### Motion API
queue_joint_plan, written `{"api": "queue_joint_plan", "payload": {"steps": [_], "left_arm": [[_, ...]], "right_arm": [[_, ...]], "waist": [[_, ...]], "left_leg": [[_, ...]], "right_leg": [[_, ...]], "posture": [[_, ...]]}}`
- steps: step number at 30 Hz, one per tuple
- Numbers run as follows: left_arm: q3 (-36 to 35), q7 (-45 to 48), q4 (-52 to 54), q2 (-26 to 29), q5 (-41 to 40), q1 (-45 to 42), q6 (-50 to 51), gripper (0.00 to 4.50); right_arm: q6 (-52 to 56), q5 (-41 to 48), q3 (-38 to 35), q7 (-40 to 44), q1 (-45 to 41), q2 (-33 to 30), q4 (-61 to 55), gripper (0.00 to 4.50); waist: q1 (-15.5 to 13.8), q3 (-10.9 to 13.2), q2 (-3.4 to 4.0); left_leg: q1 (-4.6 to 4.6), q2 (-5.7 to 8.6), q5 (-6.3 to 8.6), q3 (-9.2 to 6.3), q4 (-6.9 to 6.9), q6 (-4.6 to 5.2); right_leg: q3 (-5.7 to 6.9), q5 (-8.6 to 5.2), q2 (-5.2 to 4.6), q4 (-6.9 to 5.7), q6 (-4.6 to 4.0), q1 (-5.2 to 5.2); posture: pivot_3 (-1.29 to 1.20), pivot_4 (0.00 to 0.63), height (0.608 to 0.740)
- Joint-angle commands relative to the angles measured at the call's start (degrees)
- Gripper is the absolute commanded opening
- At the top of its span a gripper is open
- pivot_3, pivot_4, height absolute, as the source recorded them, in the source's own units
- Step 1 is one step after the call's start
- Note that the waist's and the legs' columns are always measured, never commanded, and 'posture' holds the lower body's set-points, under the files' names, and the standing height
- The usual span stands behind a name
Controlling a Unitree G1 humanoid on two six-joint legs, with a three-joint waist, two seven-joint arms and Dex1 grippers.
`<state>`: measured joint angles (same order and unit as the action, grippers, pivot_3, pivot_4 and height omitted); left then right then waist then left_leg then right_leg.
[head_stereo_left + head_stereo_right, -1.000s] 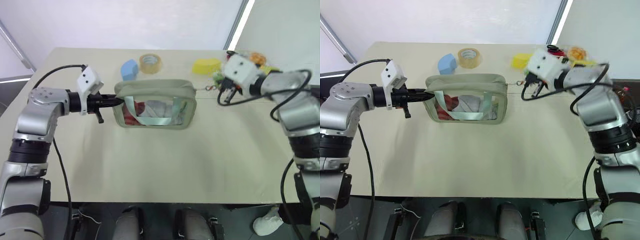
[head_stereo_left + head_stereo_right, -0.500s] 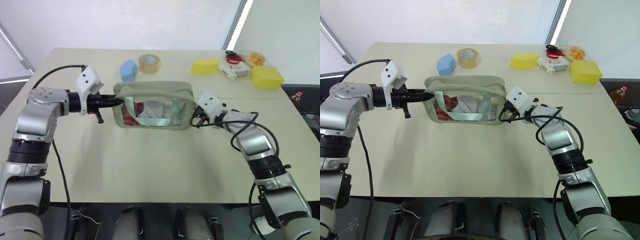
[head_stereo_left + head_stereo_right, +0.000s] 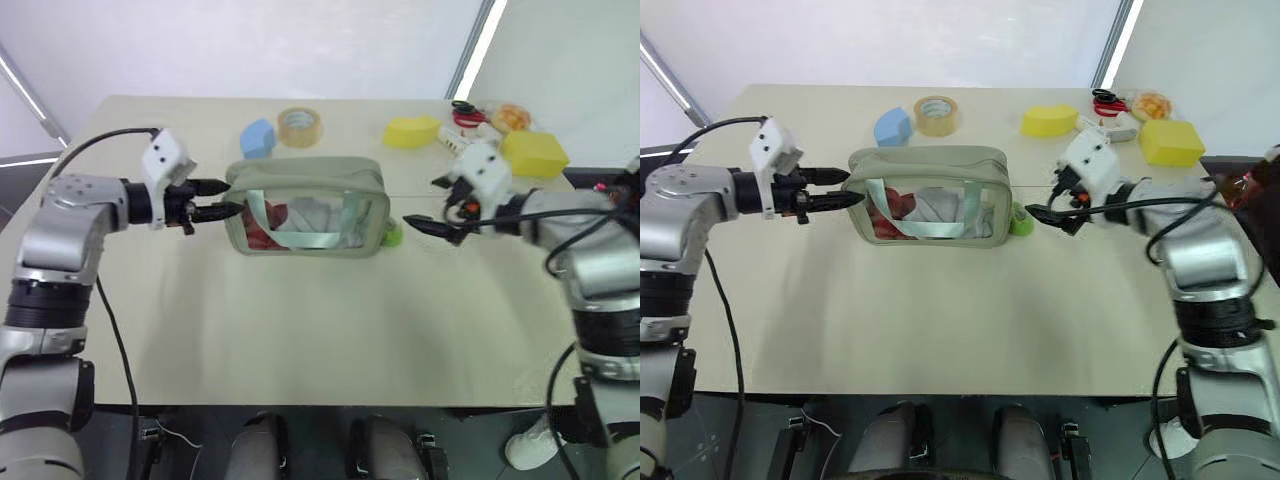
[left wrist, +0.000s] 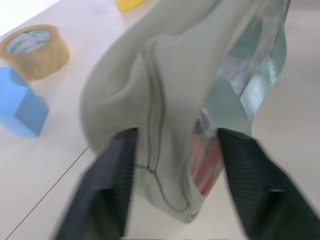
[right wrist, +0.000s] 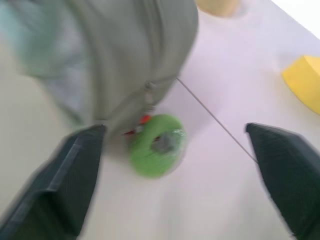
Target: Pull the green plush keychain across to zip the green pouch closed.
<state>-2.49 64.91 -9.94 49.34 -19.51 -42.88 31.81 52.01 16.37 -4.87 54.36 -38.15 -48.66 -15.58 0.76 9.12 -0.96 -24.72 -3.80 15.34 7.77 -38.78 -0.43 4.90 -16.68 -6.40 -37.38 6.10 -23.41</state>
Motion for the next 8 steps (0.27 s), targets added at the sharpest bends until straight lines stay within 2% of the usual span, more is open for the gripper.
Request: {"api": "queue_joint_plan", "payload": {"steps": [1,8], "left_arm": [[-4.8,0.2,0.2,3.7,-2.4,-1.2,3.3,4.46],[-6.1,-0.6,2.3,5.3,-4.4,-0.4,7.5,4.46]], "right_arm": [[7.3,9.0,-5.2,1.7,-3.0,-1.5,-7.4,4.50],[8.2,10.8,-3.1,-3.9,-3.0,0.5,-9.1,4.50]], "waist": [[0.1,0.0,0.00],[-0.4,0.0,-0.02]], "left_leg": [[0.00,0.00,0.00,-0.01,0.01,0.00],[-0.01,0.04,0.03,-0.02,-0.02,0.05]], "right_leg": [[0.00,0.00,0.00,-0.01,0.00,-0.01],[0.00,0.00,-0.04,0.02,0.00,0.05]], "posture": [[0.00,0.150,0.740],[0.00,0.150,0.740]]}}
